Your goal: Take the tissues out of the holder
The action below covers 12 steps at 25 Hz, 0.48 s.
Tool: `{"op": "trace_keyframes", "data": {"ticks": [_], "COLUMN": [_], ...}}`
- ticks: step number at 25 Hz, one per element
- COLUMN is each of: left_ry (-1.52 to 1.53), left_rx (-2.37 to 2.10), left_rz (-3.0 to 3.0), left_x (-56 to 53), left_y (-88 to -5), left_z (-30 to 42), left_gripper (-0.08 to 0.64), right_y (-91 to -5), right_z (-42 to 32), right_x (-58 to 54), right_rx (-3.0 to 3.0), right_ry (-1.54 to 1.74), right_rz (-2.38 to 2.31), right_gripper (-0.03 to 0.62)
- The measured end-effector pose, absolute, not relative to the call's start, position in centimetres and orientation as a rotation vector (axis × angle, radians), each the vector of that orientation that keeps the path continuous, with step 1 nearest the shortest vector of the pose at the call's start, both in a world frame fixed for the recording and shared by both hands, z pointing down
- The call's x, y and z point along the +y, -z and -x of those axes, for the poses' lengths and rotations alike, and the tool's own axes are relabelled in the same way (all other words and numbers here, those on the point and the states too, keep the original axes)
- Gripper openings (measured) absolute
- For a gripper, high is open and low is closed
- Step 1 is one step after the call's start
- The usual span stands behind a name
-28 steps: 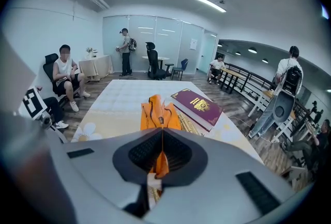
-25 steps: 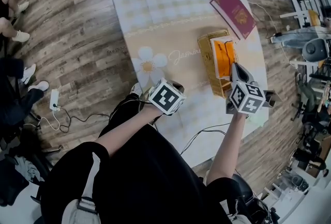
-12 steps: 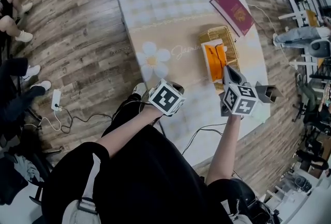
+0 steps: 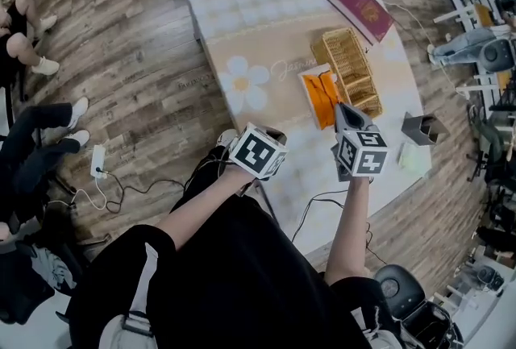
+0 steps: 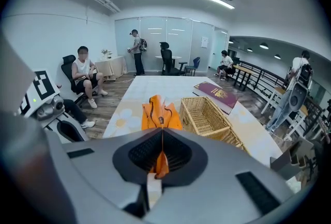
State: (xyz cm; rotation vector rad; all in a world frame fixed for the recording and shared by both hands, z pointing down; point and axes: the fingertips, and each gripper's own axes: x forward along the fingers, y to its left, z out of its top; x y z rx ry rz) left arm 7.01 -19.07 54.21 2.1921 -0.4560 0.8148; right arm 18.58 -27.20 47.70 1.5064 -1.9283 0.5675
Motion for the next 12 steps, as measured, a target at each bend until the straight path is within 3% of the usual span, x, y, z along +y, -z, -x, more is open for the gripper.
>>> {"op": "trace_keyframes", "data": {"ticks": [12], "left_ry": [-0.84], "left_rx": [-0.472], "left_rz": [-2.207], "left_x": [-12.6], "left_y": [-53.9], "left_z": [-6.9], "left_gripper": [0.0], "right_y": [-50.4], "right_z": [-16.0], "right_x": [-18.3], "right_rx": [-1.974], "right_ry": [-0.643], "right_rz": [-1.455], "right_gripper": [0.015]}}
